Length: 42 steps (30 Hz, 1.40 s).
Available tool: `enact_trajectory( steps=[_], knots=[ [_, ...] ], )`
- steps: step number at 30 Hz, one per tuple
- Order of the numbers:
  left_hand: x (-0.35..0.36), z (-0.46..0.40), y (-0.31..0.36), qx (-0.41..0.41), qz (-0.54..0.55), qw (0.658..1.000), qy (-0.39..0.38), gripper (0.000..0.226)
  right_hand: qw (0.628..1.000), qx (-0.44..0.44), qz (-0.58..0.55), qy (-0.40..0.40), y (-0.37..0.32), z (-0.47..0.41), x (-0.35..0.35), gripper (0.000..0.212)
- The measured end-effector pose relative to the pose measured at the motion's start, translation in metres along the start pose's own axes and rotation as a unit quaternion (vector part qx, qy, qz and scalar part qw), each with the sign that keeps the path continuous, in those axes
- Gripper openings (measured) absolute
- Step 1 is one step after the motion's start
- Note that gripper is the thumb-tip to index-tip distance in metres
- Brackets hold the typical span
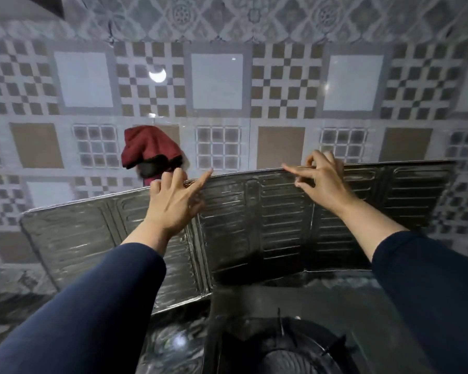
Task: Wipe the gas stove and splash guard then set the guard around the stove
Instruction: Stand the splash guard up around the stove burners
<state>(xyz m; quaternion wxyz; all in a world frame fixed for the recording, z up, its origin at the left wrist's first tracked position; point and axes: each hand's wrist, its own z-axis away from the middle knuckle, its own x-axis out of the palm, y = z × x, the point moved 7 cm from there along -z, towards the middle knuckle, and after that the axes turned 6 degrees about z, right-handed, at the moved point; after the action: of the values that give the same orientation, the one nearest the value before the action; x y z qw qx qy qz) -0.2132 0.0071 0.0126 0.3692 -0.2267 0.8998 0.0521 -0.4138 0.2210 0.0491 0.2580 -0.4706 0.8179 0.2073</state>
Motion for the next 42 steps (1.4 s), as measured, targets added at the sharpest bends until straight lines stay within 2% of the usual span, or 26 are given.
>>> enact_trajectory(
  steps=[4,9,17,22,26,33,42],
  knots=[
    [0.052,-0.009,0.031,0.019,0.021,0.999,-0.021,0.077,1.0,0.021,0.004,0.011,0.045,0.028,0.037,0.055],
    [0.108,-0.002,0.055,0.028,0.036,0.997,-0.066,0.075,0.999,0.049,0.006,-0.015,0.075,0.066,0.078,0.055],
    [0.143,-0.008,0.072,0.029,0.034,0.993,-0.112,0.071,0.996,0.076,0.033,-0.026,0.089,0.094,0.102,0.053],
    [0.131,-0.012,0.064,0.048,0.042,0.991,-0.12,0.063,0.999,0.041,-0.014,-0.001,0.046,0.071,0.107,0.042],
    [0.115,-0.007,0.03,0.013,0.057,0.988,-0.14,0.051,0.995,0.009,-0.088,-0.047,-0.007,0.045,0.118,0.041],
    [0.078,0.016,-0.013,-0.014,0.022,0.976,-0.215,0.072,0.981,0.033,-0.155,-0.116,-0.053,0.031,0.126,0.041],
    [0.048,0.015,0.02,-0.039,0.059,0.969,-0.238,0.036,0.973,0.096,-0.152,-0.143,-0.039,0.043,0.107,0.053]
  ],
)
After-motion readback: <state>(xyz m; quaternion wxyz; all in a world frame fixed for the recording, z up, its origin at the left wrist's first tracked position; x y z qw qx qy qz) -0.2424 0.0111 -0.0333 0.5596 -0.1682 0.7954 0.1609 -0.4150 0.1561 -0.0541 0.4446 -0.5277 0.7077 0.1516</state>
